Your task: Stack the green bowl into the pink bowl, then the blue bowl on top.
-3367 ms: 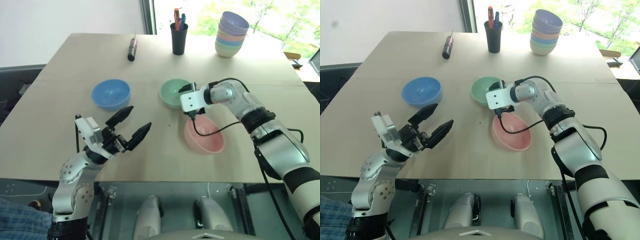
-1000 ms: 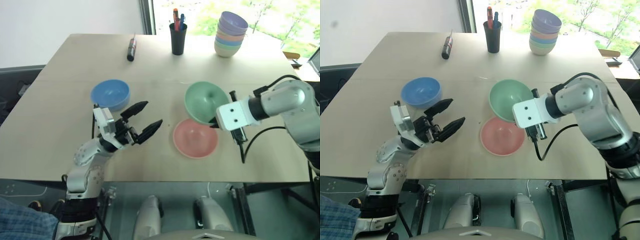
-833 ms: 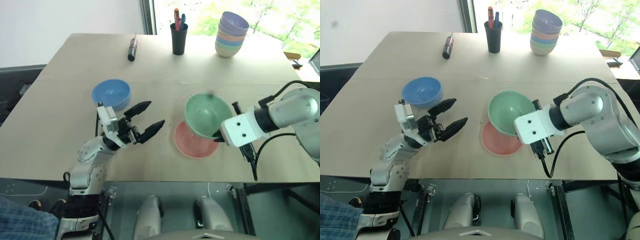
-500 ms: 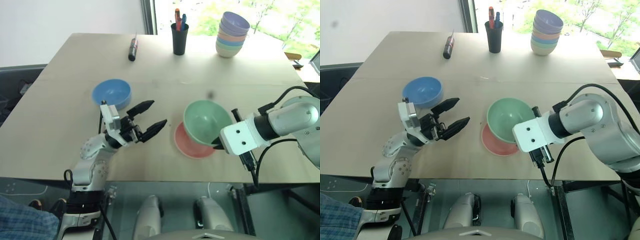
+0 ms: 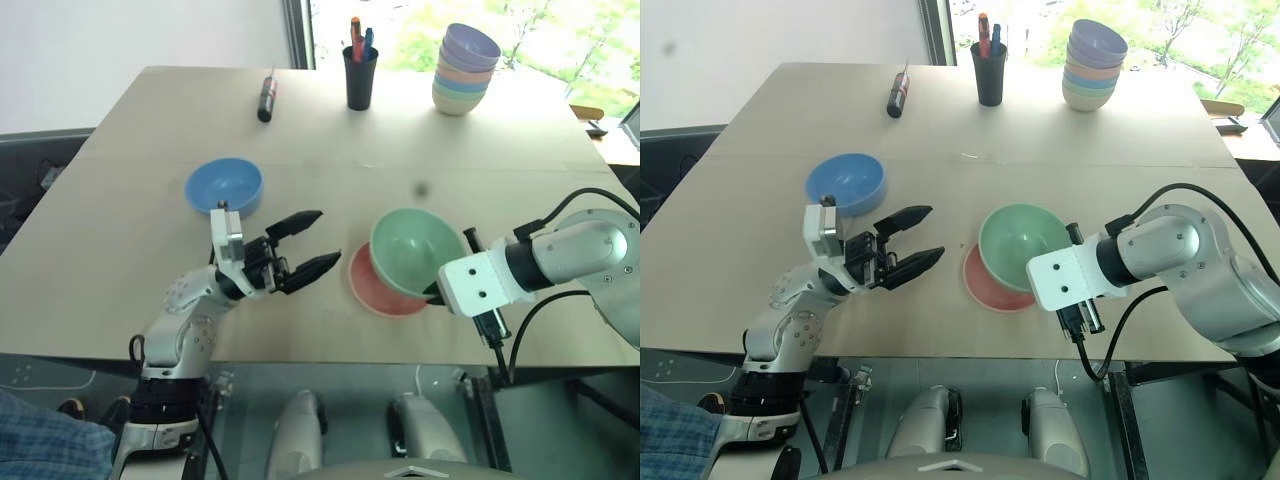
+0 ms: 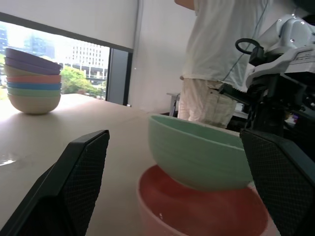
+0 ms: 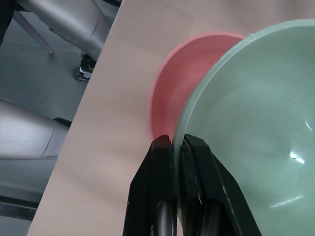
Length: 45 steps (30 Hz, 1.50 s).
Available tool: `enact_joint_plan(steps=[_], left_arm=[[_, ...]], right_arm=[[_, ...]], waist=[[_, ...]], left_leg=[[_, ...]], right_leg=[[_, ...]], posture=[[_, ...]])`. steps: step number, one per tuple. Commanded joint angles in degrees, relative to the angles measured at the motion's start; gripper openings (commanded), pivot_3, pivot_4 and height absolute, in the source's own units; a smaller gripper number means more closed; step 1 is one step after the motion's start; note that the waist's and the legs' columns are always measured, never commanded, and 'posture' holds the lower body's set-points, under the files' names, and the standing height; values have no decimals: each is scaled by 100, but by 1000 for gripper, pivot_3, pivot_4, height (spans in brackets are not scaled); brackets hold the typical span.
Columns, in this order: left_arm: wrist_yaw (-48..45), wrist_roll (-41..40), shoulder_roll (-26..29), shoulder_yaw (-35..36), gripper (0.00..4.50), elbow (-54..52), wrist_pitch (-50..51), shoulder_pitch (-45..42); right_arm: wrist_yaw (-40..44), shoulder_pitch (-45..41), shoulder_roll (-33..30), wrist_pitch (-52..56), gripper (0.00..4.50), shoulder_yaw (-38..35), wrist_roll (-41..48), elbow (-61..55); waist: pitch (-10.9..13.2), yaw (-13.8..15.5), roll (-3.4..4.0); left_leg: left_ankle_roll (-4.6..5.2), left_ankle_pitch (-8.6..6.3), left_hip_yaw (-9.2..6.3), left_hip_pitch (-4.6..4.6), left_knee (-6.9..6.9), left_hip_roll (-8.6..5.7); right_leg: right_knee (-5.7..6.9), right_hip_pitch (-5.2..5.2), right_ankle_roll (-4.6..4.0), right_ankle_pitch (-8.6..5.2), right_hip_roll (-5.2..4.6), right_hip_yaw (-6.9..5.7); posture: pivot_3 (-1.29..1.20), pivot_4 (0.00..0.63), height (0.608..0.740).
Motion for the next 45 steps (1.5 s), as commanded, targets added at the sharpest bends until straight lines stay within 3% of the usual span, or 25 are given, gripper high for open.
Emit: enact_joint_plan(steps=[1,11,29,37,40,45], left_arm=[[-185,-131,128,23,4500,-269,103,0],[-395,-169,470,186,4500,-309,308,33],[-627,-202,836,269,4500,-220,683,-190],[-640,-178,822,245,4500,-190,722,-245],[-618,-172,802,239,4500,-214,721,-227],[-588,-171,791,246,4500,-254,713,-188]], right_arm=[[-80,25,-107,11,76,-101,22,-206],[-261,205,-65,-14,76,-35,6,-302],[-514,-207,306,132,76,41,111,-260],[-457,-79,37,232,76,-85,206,-308],[-400,-46,-89,148,911,-110,281,-290],[-406,-77,-97,172,2921,-58,354,-333]], waist=[[0,0,0],[0,0,0],[0,0,0],[0,3,0],[0,2,0],[0,-1,0]], left_leg=[[0,0,0,0,0,0],[0,0,0,0,1,0],[0,0,1,-1,1,0],[0,0,0,-1,1,0],[0,0,0,-1,1,0],[0,0,0,-1,1,0]], right_leg=[[0,0,0,0,0,0],[0,0,0,0,0,0],[1,-1,0,0,0,0],[1,-1,-1,-1,0,-1],[0,-1,-1,-1,0,-1],[1,-1,-1,0,0,0]], posture=[[0,150,740],[0,150,740],[0,150,740],[0,150,740],[0,150,740],[0,150,740]])
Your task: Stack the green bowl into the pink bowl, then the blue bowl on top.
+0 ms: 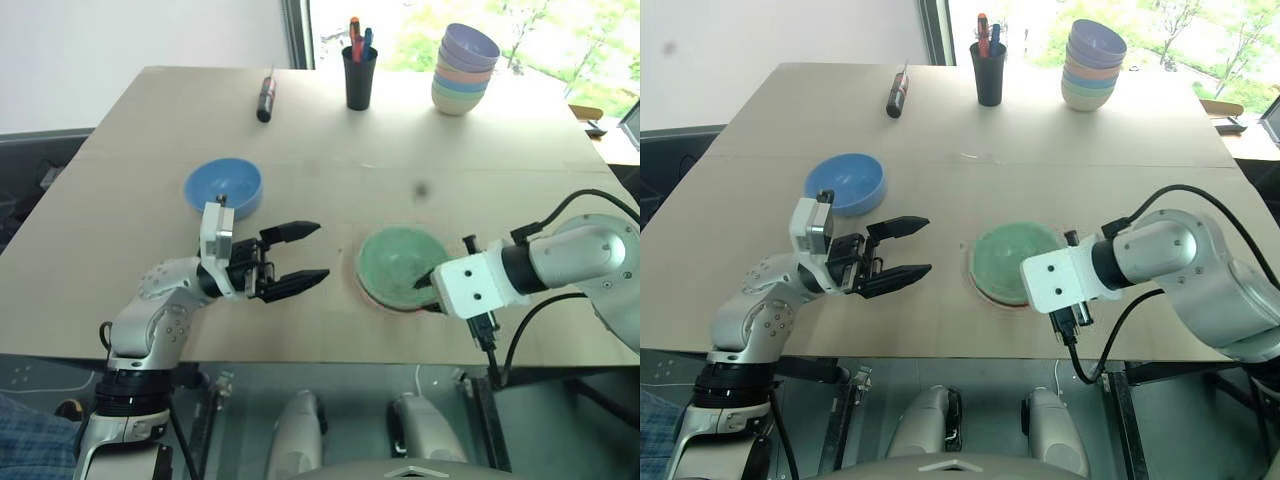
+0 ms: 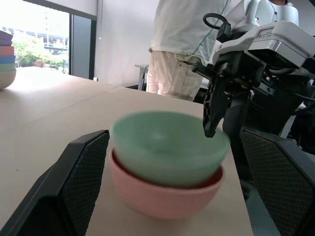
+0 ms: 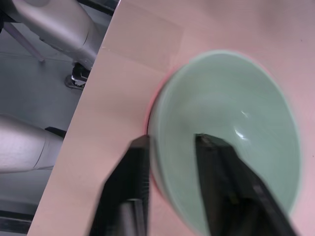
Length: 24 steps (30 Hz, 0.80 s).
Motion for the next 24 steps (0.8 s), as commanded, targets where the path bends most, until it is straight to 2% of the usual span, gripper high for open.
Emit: enact_joint_plan(steps=[1,3,4,5,8,12,15,18,24], left_arm=[[5,-54,23,85,4500,-193,-26,3],[7,-56,30,82,4500,-208,-22,17],[8,-55,31,80,4500,-209,-21,19],[8,-54,32,77,4500,-207,-22,16],[19,-53,29,73,4500,-221,-21,12],[27,-36,16,94,4500,-165,-57,-17],[119,76,-33,79,4500,-44,-141,-97],[420,515,-55,-12,4500,279,-306,-299],[954,1447,-16,-140,4500,862,-774,-703]], right_arm=[[5,-57,-29,-23,3351,-136,89,-180],[-197,-14,105,-81,4124,-235,93,-150],[-291,5,158,-33,4397,-289,111,-139],[-300,44,135,57,4477,-347,170,-151],[-298,350,62,293,4477,-767,543,-225],[-766,156,518,1363,4477,-1365,1329,-492],[-964,296,577,1541,4477,-2006,1715,-374],[-1156,433,682,1791,4477,-2881,2286,-163],[-1588,507,786,2340,4477,-3950,3481,-87]], waist=[[0,0,0],[0,1,0],[0,0,0],[0,0,0],[0,13,-1],[0,-4,-4],[0,1,-4],[1,48,-8],[1,45,-8]], left_leg=[[0,0,0,0,0,0],[0,0,0,0,0,0],[0,0,0,0,0,0],[0,0,0,0,0,0],[0,0,-1,0,0,0],[0,0,-1,-2,2,0],[0,0,-5,0,2,0],[1,0,-7,-2,3,-2],[1,0,-10,-2,1,-3]], right_leg=[[0,0,0,0,0,0],[0,0,0,0,0,0],[0,0,0,0,0,0],[0,0,0,0,0,0],[0,1,0,0,0,-1],[2,1,0,1,0,-1],[4,2,0,0,1,-3],[0,7,1,1,-1,-7],[0,7,1,1,0,-6]], posture=[[0,150,740],[0,150,740],[0,150,740],[0,150,740],[0,150,740],[0,150,740],[0,150,740],[0,150,740],[0,150,740]])
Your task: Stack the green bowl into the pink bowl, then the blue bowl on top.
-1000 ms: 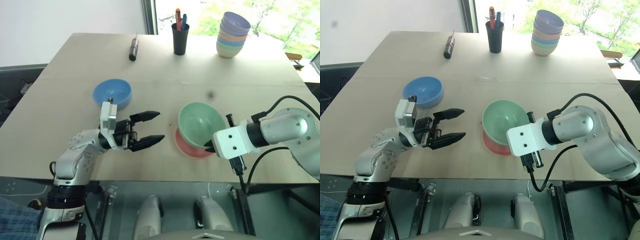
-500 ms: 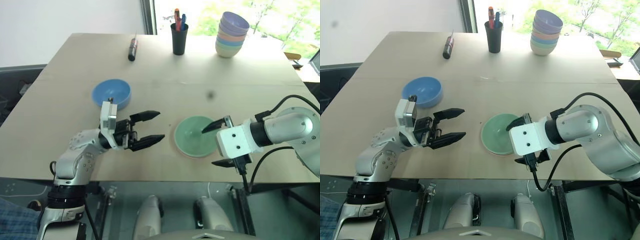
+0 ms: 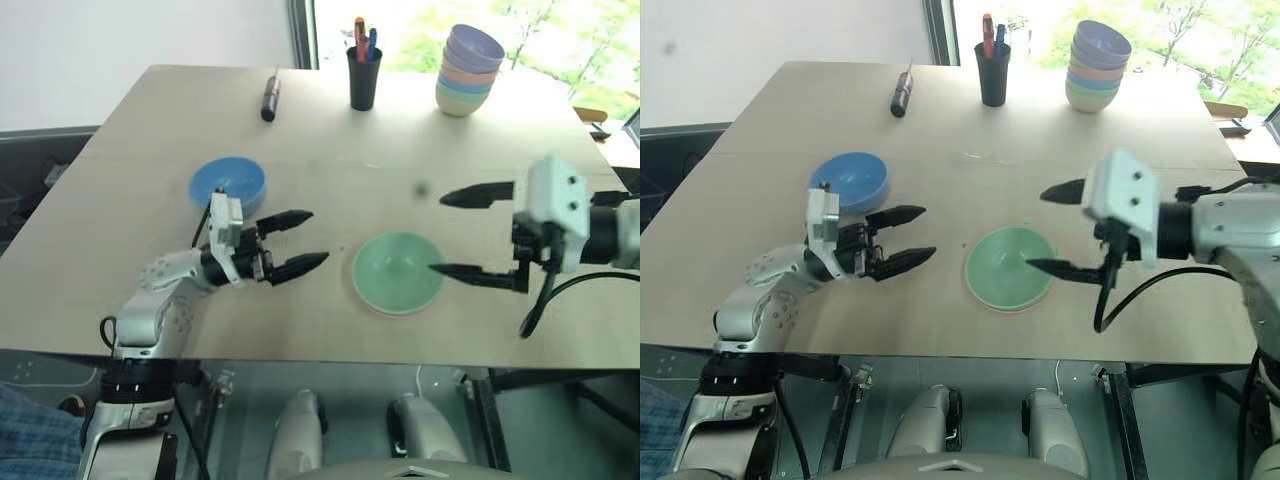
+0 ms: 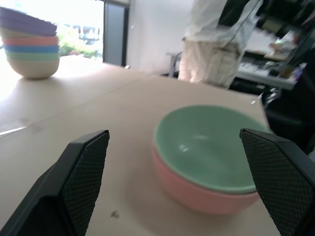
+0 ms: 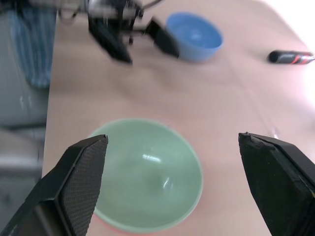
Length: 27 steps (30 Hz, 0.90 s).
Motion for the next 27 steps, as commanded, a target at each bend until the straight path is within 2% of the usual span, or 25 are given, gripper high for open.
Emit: enact_joint_plan(steps=[1,7,12,17,21,27], left_arm=[[356,555,39,-17,4500,291,-454,-290],[1021,1179,51,-34,4500,546,-626,-637],[1510,1564,62,9,4500,558,-753,-625],[2050,2101,293,26,4500,385,-842,-564],[2615,2347,455,221,4500,-54,-487,-401],[3120,2836,761,342,4500,264,-485,-115]], right_arm=[[-269,11,5,306,4477,-740,793,-46],[-760,-105,-120,660,4477,-1374,2061,183],[-1121,-138,-274,626,4477,-1544,2801,372],[-1265,10,-473,392,4477,-1417,2880,434],[-1226,110,-608,166,4477,-1270,2783,506],[-1206,183,-733,-46,4477,-1135,2811,566]], waist=[[0,-1,0],[0,-8,-1],[0,-30,-1],[1,-32,-1],[1,-39,-2],[1,-47,-2]], left_leg=[[0,0,0,0,0,0],[0,0,1,-2,0,0],[0,0,2,-2,-2,0],[0,0,2,-2,-2,0],[0,0,2,-2,-3,1],[0,0,5,0,-6,2]], right_leg=[[0,0,0,0,0,0],[-1,0,1,1,0,1],[-1,0,1,1,-1,3],[-1,0,2,1,-1,3],[-1,0,3,1,-2,4],[0,-2,2,1,-2,5]], posture=[[0,150,740],[0,150,740],[0,150,740],[0,150,740],[0,150,740],[0,150,740]])
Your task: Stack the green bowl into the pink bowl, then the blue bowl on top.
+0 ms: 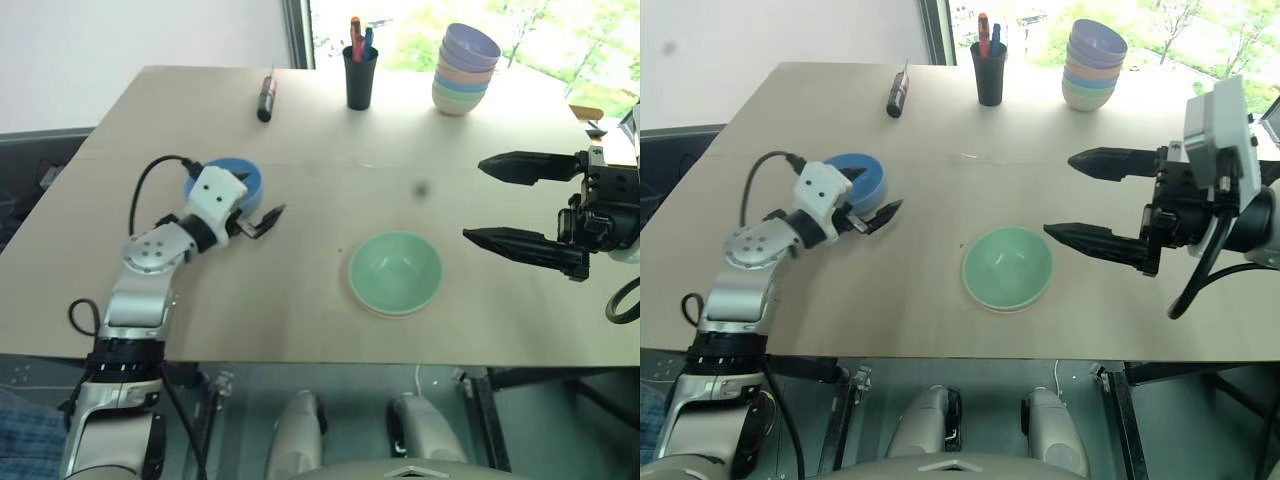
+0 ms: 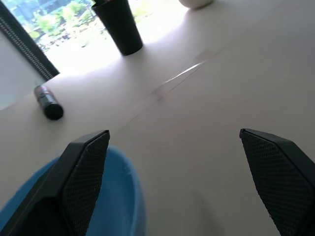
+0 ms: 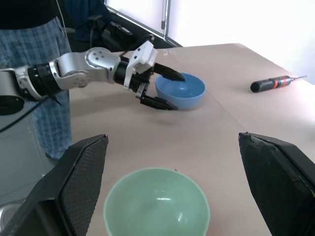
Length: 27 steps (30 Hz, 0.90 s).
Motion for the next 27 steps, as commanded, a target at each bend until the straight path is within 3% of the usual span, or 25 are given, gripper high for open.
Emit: enact_joint_plan(steps=[1,26,27], left_arm=[[213,209,177,145,4500,87,-33,-9],[-437,669,283,-621,4500,2192,-748,-1198],[-441,668,267,-625,4247,2200,-760,-1199]], right_arm=[[14,-1,-110,-256,4477,10,-18,-34],[153,922,-361,-861,4477,-354,-91,-105],[154,949,-364,-875,4496,-365,-92,-109]], waist=[[0,12,0],[1,30,-4],[1,30,-4]], left_leg=[[0,0,0,0,0,0],[0,0,-2,-3,2,-2],[0,0,-1,-4,3,-2]], right_leg=[[1,0,0,0,0,-1],[0,1,0,0,-1,-5],[0,1,0,0,-1,-4]], posture=[[0,150,740],[0,150,740],[0,150,740]])
